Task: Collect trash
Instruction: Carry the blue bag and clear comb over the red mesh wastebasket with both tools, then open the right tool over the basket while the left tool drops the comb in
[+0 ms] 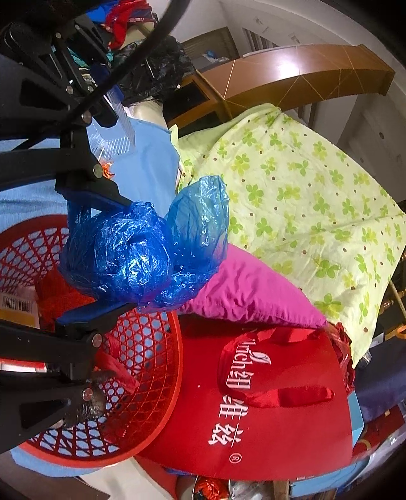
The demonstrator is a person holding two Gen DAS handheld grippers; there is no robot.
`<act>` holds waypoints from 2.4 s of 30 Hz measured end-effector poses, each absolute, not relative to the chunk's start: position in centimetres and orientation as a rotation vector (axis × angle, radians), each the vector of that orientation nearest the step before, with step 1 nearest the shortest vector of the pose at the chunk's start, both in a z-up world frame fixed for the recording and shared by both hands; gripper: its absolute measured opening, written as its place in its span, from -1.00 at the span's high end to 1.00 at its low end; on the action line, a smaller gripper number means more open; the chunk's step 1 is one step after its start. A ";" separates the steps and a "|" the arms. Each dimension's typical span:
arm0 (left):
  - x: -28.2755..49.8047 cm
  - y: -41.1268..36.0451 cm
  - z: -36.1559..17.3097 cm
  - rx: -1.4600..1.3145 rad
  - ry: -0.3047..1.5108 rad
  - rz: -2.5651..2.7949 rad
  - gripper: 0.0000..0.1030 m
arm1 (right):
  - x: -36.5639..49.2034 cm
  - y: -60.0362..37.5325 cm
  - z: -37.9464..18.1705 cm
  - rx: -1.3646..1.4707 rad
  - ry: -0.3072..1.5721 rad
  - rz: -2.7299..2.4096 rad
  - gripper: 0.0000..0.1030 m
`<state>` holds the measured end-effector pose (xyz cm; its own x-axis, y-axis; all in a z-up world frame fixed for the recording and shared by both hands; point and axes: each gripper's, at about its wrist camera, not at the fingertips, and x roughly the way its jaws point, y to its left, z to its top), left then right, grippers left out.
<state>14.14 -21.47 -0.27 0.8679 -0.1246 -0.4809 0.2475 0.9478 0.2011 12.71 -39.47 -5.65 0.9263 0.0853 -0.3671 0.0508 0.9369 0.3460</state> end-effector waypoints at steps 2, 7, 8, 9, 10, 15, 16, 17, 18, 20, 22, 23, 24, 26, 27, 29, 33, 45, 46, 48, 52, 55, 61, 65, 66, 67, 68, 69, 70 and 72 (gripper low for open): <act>14.0 -21.8 -0.2 0.266 0.480 -0.202 0.21 | 12.5 -39.9 -5.7 0.363 0.387 0.009 -0.08; 13.9 -22.8 -0.2 0.273 0.479 -0.216 0.21 | 12.1 -41.1 -5.9 0.386 0.388 -0.013 -0.09; 13.9 -22.9 -0.2 0.274 0.478 -0.219 0.21 | 12.2 -41.3 -5.9 0.391 0.388 -0.018 -0.09; 13.9 -23.0 -0.1 0.276 0.478 -0.222 0.21 | 12.1 -41.6 -6.0 0.396 0.389 -0.023 -0.09; 13.9 -23.2 0.0 0.277 0.477 -0.225 0.21 | 12.1 -41.9 -6.0 0.404 0.391 -0.029 -0.09; 13.7 -24.2 0.2 0.284 0.467 -0.236 0.21 | 11.9 -43.3 -6.3 0.433 0.400 -0.053 -0.09; 13.6 -24.4 0.3 0.285 0.466 -0.239 0.21 | 11.9 -43.5 -6.3 0.439 0.402 -0.058 -0.09; 13.6 -24.6 0.4 0.287 0.464 -0.243 0.21 | 11.8 -43.7 -6.4 0.446 0.404 -0.063 -0.09; 13.6 -24.8 0.5 0.289 0.461 -0.245 0.21 | 11.8 -43.9 -6.4 0.451 0.406 -0.066 -0.09; 13.5 -25.1 0.6 0.291 0.453 -0.252 0.21 | 11.8 -44.4 -6.5 0.466 0.408 -0.073 -0.09; 13.6 -25.5 0.7 0.288 0.448 -0.265 0.21 | 11.7 -44.8 -6.6 0.478 0.410 -0.081 -0.09; 13.5 -25.6 0.7 0.286 0.446 -0.271 0.21 | 11.7 -45.1 -6.6 0.483 0.411 -0.085 -0.09; 13.5 -25.8 0.8 0.282 0.443 -0.279 0.21 | 11.7 -45.2 -6.7 0.490 0.412 -0.088 -0.09; 13.6 -26.1 0.7 0.274 0.441 -0.296 0.21 | 11.6 -45.9 -6.9 0.513 0.419 -0.092 -0.10; 13.7 -26.3 0.7 0.268 0.442 -0.304 0.21 | 11.7 -46.1 -7.1 0.527 0.425 -0.093 -0.10; 13.8 -26.6 0.5 0.250 0.447 -0.331 0.21 | 11.7 -46.9 -7.5 0.562 0.436 -0.094 -0.10; 14.5 -27.2 -0.1 0.203 0.473 -0.384 0.21 | 12.1 -48.8 -8.6 0.664 0.470 -0.090 -0.11; 15.4 -29.7 -2.5 0.165 0.525 -0.507 0.21 | 12.9 -50.4 -9.9 0.807 0.496 -0.061 -0.16; 15.3 -30.0 -2.7 0.170 0.524 -0.516 0.20 | 12.9 -50.5 -10.0 0.817 0.493 -0.057 -0.16; 15.1 -30.2 -2.8 0.176 0.524 -0.532 0.09 | 12.8 -50.7 -10.0 0.836 0.483 -0.049 -0.17; 14.7 -30.4 -2.9 0.194 0.508 -0.539 -0.22 | 12.0 -51.7 -10.2 0.867 0.449 -0.033 -0.26; 14.6 -30.2 -3.0 0.201 0.512 -0.535 -0.27 | 11.4 -52.2 -10.0 0.890 0.413 -0.025 -0.31; 14.1 -29.4 -2.9 0.234 0.490 -0.496 -0.33 | 11.1 -51.8 -9.6 0.890 0.392 -0.038 -0.31; 13.6 -28.5 -2.7 0.253 0.472 -0.472 -0.37 | 11.2 -51.1 -9.2 0.872 0.381 -0.048 -0.32; 13.5 -28.3 -2.6 0.258 0.467 -0.466 -0.38 | 11.2 -50.8 -9.0 0.862 0.375 -0.053 -0.32; 13.4 -28.1 -2.6 0.263 0.463 -0.460 -0.38 | 11.2 -50.6 -8.8 0.850 0.369 -0.058 -0.31; 13.4 -27.9 -2.6 0.267 0.461 -0.457 -0.39 | 11.2 -50.4 -8.6 0.836 0.361 -0.061 -0.32; 13.3 -27.6 -2.5 0.274 0.456 -0.449 -0.40 | 11.2 -50.0 -8.4 0.824 0.354 -0.062 -0.32; 13.2 -27.3 -2.5 0.282 0.452 -0.441 -0.40 | 11.3 -49.4 -7.9 0.801 0.342 -0.063 -0.32; 13.3 -26.7 -2.5 0.289 0.449 -0.428 -0.41 | 11.4 -48.5 -7.4 0.766 0.324 -0.059 -0.32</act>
